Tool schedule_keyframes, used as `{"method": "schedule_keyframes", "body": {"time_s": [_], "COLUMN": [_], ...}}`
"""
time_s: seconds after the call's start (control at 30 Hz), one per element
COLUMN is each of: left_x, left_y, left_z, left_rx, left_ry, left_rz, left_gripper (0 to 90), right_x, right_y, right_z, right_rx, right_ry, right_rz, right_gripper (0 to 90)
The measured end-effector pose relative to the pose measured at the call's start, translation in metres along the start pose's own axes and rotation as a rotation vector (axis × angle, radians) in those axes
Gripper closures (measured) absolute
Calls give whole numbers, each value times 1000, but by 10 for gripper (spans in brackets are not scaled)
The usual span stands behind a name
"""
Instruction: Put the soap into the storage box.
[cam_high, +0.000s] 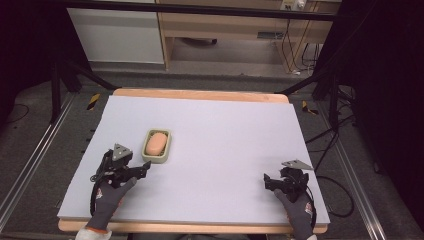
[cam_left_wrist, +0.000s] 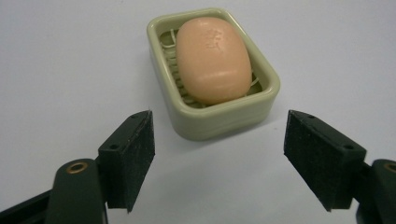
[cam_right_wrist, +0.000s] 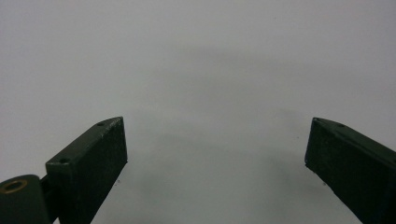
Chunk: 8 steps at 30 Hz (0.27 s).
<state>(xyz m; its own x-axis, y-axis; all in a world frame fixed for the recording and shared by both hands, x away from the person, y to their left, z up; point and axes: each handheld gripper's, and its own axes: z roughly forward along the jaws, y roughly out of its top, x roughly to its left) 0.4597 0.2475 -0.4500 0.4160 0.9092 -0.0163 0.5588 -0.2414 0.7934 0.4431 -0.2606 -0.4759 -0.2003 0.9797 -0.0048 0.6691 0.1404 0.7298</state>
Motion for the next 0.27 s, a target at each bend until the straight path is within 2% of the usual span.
{"method": "schedule_keyframes", "body": {"time_s": [0.07,0.27], "left_x": [1,6], "left_y": [-4,-16], "left_z": [-2,-4], "left_rx": [4,11], "left_ry": [3,-6], "left_rz": [5,-20], "left_gripper": [240,239], "right_x": [0,-1], "right_y": [0,0], "right_z": [0,0], "right_rx": [0,2], "right_ry": [-1,-2], "right_rz": [1,-1], "right_gripper": [60,60]}}
